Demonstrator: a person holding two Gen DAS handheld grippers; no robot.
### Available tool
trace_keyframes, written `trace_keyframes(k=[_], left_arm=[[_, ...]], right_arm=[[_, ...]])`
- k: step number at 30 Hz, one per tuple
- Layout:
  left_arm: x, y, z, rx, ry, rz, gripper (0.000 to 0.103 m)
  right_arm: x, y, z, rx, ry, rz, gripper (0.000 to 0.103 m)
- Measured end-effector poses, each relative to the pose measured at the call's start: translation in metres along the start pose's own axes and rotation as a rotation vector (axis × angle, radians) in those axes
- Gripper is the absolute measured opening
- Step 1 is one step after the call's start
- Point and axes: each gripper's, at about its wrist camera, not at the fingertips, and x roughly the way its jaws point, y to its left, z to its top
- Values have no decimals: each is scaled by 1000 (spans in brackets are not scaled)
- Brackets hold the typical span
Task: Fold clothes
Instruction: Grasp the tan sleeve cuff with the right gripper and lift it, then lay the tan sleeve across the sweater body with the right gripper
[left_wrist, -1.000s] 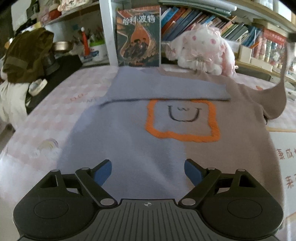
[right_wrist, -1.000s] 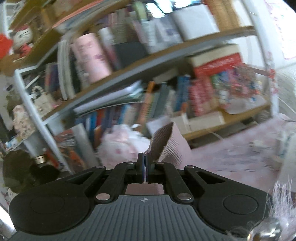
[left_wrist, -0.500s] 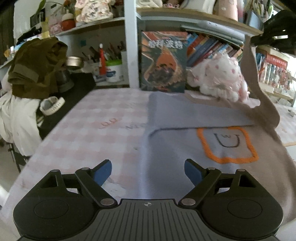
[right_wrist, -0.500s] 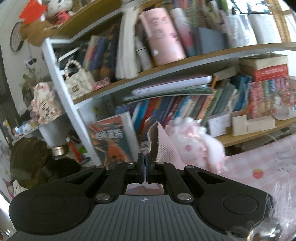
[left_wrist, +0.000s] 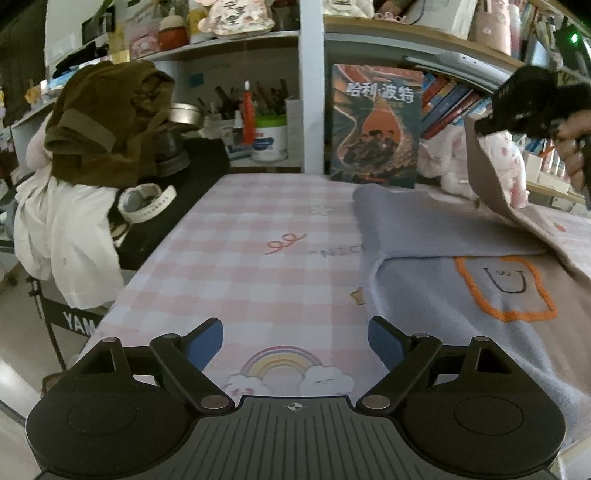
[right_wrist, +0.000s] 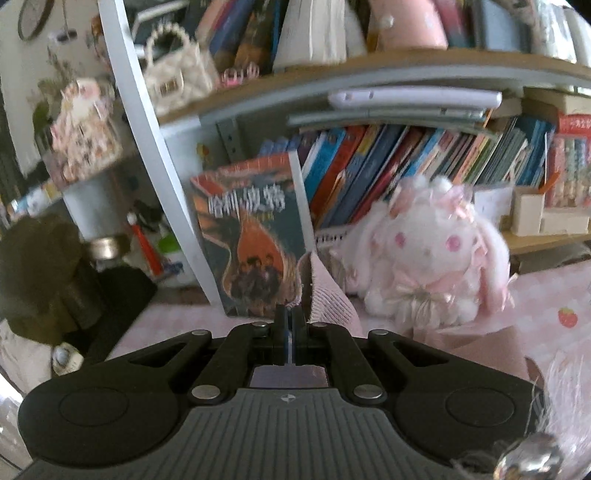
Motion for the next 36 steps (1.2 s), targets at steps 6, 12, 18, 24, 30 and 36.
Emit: trace_keyframes(k=[6, 12, 18, 24, 30, 36], left_arm=[[1, 8, -1, 0, 3, 4, 88], [3, 6, 0, 23, 2, -15, 88], [3, 7, 0, 21, 1, -21, 88], [3, 7, 1, 24, -2, -26, 88], [8, 2, 1, 36, 8, -67, 88], [19, -10, 2, 25, 42, -135, 88]], right_arm=[[23, 3, -17, 14, 78, -8, 2], [30, 21, -28, -24, 137, 51, 2], [39, 30, -43, -43, 198, 67, 3], [32, 28, -53, -24, 203, 122, 45], [-6, 7, -69, -11, 178, 88, 46], [-51, -22, -91, -7, 174, 10, 52]])
